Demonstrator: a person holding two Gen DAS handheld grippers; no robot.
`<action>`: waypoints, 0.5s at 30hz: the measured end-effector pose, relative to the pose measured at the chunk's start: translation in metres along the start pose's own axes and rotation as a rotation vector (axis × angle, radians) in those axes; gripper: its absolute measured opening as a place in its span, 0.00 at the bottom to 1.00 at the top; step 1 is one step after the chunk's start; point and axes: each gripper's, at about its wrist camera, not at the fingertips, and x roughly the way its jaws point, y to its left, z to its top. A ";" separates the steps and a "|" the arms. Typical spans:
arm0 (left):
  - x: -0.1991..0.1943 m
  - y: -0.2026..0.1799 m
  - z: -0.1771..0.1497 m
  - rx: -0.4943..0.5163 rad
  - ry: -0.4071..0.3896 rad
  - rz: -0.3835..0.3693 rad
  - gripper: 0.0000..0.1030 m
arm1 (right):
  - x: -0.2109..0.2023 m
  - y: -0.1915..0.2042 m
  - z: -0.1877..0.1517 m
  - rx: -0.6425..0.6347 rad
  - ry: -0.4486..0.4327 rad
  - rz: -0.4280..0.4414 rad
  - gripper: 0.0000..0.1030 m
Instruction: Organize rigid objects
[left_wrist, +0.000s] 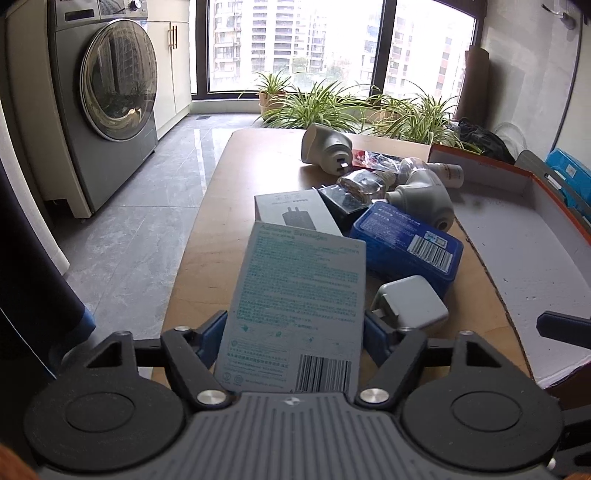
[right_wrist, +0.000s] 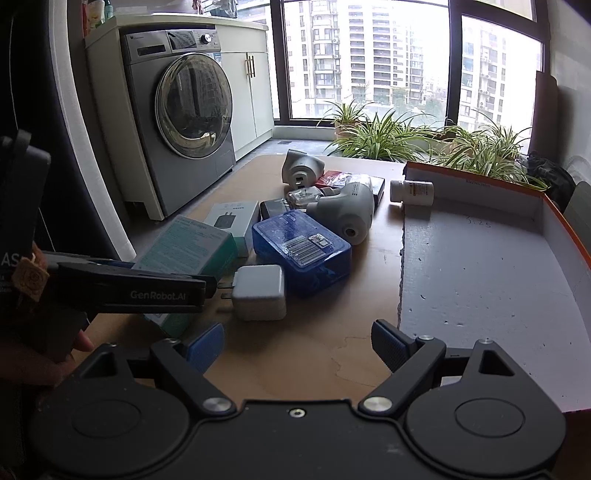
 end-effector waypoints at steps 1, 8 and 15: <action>-0.002 0.000 0.000 0.001 -0.009 -0.006 0.71 | 0.001 0.001 0.000 -0.004 0.001 0.001 0.99; -0.023 0.010 0.000 -0.035 -0.078 0.003 0.70 | 0.017 0.009 0.005 -0.068 -0.008 0.028 0.99; -0.029 0.026 0.000 -0.113 -0.123 0.001 0.70 | 0.040 0.022 0.017 -0.087 0.005 0.053 0.99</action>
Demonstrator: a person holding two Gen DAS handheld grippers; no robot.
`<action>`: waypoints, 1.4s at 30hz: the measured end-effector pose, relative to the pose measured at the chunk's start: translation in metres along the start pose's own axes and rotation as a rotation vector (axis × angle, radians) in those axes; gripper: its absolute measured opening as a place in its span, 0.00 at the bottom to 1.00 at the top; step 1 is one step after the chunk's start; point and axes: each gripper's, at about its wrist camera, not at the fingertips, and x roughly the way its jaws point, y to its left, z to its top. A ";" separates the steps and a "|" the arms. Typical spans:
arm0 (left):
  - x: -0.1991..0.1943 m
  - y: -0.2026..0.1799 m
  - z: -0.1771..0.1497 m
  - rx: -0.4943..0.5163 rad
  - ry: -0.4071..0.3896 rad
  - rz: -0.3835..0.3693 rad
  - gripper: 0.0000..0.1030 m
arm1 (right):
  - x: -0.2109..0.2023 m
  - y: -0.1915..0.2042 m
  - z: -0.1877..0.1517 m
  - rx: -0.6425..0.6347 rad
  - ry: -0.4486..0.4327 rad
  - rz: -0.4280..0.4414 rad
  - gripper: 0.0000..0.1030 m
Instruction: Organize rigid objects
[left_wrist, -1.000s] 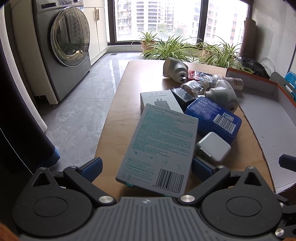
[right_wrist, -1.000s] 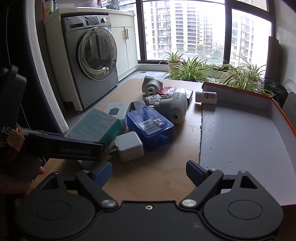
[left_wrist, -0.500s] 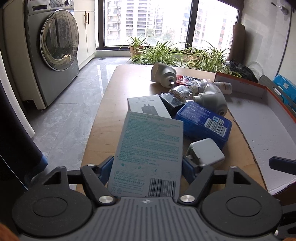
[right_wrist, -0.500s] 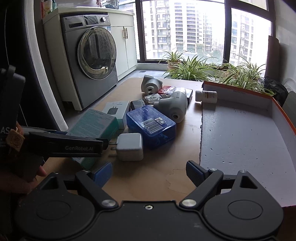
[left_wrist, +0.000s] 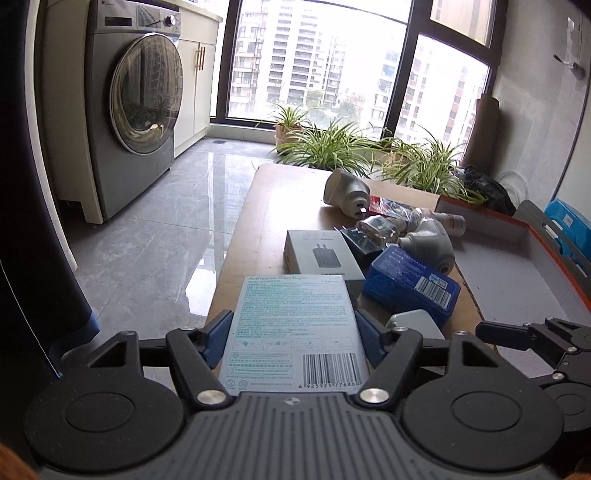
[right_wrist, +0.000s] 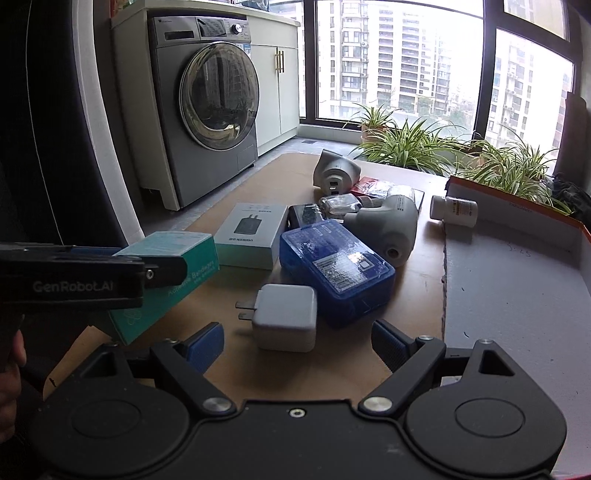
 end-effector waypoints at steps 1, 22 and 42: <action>-0.001 0.003 0.001 -0.015 -0.010 0.004 0.70 | 0.004 0.002 0.001 -0.001 0.004 -0.007 0.99; -0.004 0.002 -0.006 -0.040 -0.030 -0.011 0.70 | -0.011 -0.018 -0.001 0.045 0.018 0.014 0.67; -0.004 -0.125 0.033 0.087 -0.015 -0.191 0.70 | -0.094 -0.163 0.019 0.250 -0.085 -0.226 0.67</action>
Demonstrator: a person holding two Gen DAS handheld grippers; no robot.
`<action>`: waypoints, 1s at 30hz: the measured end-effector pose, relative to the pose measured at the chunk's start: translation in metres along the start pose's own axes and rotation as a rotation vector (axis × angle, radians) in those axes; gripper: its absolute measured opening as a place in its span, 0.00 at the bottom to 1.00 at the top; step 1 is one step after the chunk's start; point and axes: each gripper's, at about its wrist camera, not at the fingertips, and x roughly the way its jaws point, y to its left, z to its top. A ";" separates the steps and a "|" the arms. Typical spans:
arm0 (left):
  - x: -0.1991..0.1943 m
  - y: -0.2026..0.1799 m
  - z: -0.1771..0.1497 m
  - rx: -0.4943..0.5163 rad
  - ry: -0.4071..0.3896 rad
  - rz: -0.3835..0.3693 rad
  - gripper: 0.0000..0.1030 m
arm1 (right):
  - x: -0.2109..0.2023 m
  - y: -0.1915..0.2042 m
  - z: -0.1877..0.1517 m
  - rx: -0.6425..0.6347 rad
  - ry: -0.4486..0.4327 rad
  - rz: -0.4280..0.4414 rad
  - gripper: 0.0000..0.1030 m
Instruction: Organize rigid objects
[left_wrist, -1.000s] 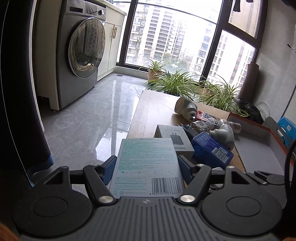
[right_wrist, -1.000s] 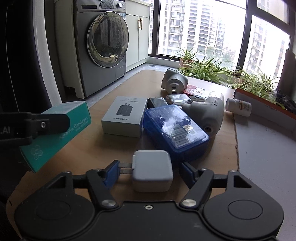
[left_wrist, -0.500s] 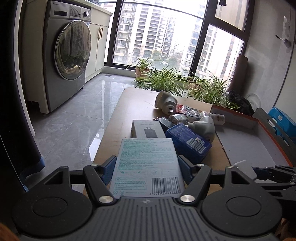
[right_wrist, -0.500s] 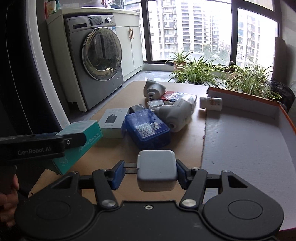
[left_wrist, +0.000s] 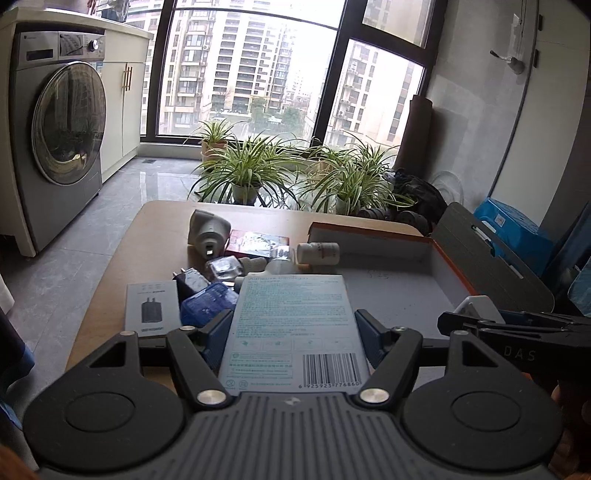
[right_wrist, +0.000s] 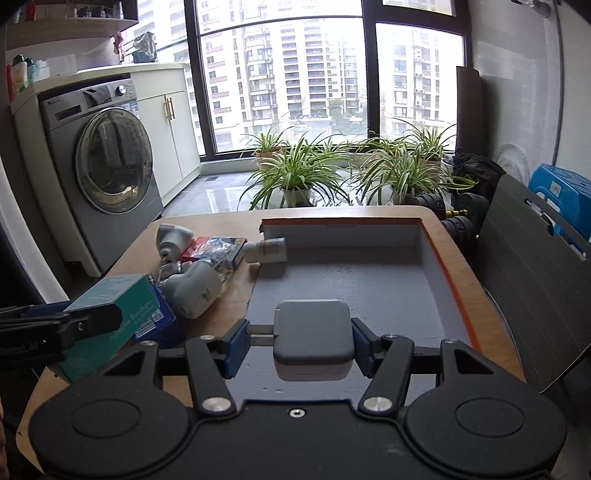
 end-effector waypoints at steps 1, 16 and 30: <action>0.004 -0.006 0.003 0.004 -0.001 -0.004 0.70 | 0.000 -0.005 0.003 0.007 -0.003 -0.004 0.67; 0.052 -0.062 0.027 0.030 0.021 -0.031 0.70 | 0.010 -0.058 0.025 0.058 -0.007 -0.035 0.67; 0.072 -0.082 0.038 0.066 0.037 -0.025 0.70 | 0.027 -0.071 0.033 0.082 -0.001 -0.022 0.67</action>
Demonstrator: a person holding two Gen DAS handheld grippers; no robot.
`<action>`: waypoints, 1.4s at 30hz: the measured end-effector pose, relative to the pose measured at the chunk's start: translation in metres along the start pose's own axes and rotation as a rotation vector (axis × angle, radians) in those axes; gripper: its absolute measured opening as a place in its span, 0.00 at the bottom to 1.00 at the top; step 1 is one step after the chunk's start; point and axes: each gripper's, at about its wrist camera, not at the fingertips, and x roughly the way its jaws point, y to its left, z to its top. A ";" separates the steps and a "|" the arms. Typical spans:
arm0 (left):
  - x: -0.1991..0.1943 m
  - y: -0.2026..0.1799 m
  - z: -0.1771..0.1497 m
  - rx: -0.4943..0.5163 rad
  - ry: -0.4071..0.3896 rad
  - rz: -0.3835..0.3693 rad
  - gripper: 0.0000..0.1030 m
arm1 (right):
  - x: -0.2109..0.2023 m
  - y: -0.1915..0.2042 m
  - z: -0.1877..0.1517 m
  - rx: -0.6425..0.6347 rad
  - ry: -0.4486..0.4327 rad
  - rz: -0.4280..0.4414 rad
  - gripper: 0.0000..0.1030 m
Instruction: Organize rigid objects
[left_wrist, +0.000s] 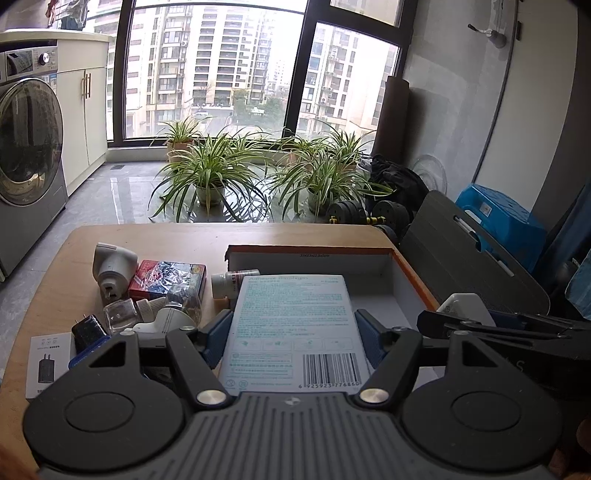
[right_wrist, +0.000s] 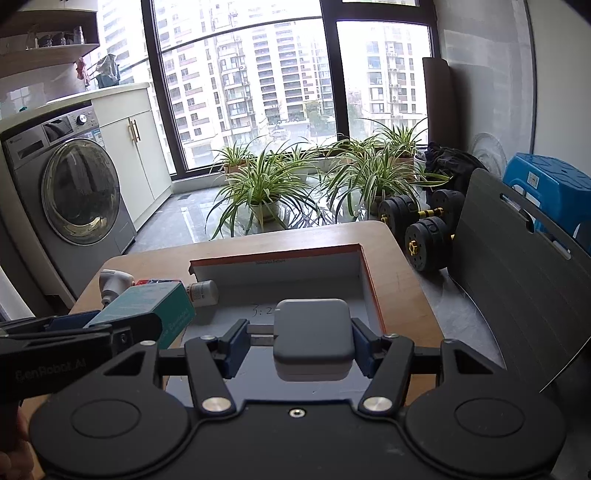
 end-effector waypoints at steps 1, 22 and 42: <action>0.001 -0.001 0.000 0.004 0.001 0.001 0.70 | 0.000 0.000 0.000 0.000 0.000 0.000 0.67; 0.015 -0.003 0.004 0.000 0.016 -0.001 0.70 | 0.011 -0.004 0.009 -0.001 0.006 -0.001 0.67; 0.025 -0.001 0.004 -0.009 0.022 -0.001 0.70 | 0.022 -0.007 0.014 -0.006 0.017 -0.004 0.67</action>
